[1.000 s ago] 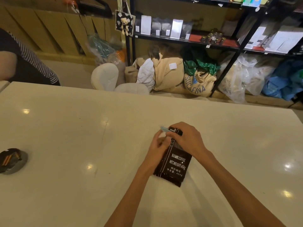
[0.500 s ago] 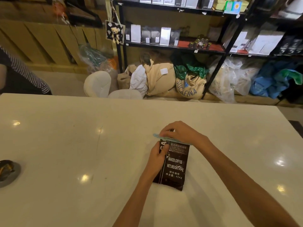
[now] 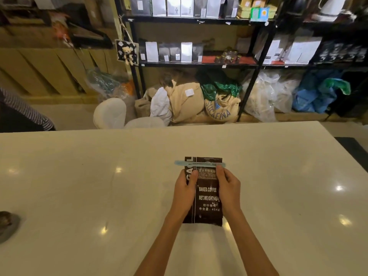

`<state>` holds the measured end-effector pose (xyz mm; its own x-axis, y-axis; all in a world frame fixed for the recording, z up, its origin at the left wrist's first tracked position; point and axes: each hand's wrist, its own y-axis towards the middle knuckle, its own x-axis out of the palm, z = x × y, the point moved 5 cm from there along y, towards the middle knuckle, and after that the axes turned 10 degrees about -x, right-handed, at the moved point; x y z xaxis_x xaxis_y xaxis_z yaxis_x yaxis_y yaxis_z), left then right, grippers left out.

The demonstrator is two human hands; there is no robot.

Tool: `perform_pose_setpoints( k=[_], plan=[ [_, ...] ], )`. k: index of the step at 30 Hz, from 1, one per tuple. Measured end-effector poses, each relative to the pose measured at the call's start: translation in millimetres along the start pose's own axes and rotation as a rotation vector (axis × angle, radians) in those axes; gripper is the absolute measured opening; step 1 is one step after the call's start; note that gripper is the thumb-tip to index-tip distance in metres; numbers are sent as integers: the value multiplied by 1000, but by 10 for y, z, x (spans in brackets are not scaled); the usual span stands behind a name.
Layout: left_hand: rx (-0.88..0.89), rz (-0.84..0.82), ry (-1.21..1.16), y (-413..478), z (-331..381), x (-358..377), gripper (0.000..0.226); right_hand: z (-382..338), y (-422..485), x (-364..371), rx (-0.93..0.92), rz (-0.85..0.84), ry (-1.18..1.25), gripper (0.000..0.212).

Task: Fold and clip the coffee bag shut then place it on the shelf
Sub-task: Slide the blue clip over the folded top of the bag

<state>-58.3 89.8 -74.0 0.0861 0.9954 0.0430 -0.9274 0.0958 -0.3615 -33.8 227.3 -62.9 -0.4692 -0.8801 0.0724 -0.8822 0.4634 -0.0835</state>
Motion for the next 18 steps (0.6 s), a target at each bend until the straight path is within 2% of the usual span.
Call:
perform_pose_setpoints(
  k=[2,5,7,10,12,15,18],
  plan=[
    [3,-56,-11,-41,55,-4,27,-65,16,-39,-26,16,10,27],
    [-49,-153,-37,-123,93,12,45,-203,59,-54,-91,41,-5,25],
    [-41,-122,-57,-160,132,-25,51,-286,57,6,-141,-11,-10,24],
    [30,-52,-74,-181,238,-130,46,-349,2,184,-190,-166,-129,23],
    [72,-33,-69,-213,292,-180,43,-373,-39,269,-251,-145,-232,29],
    [98,-7,-84,-262,321,-240,46,-437,-75,381,-319,-115,-255,30],
    [67,-107,-85,-258,333,-313,52,-490,-61,404,-332,-138,-209,26]
  ],
)
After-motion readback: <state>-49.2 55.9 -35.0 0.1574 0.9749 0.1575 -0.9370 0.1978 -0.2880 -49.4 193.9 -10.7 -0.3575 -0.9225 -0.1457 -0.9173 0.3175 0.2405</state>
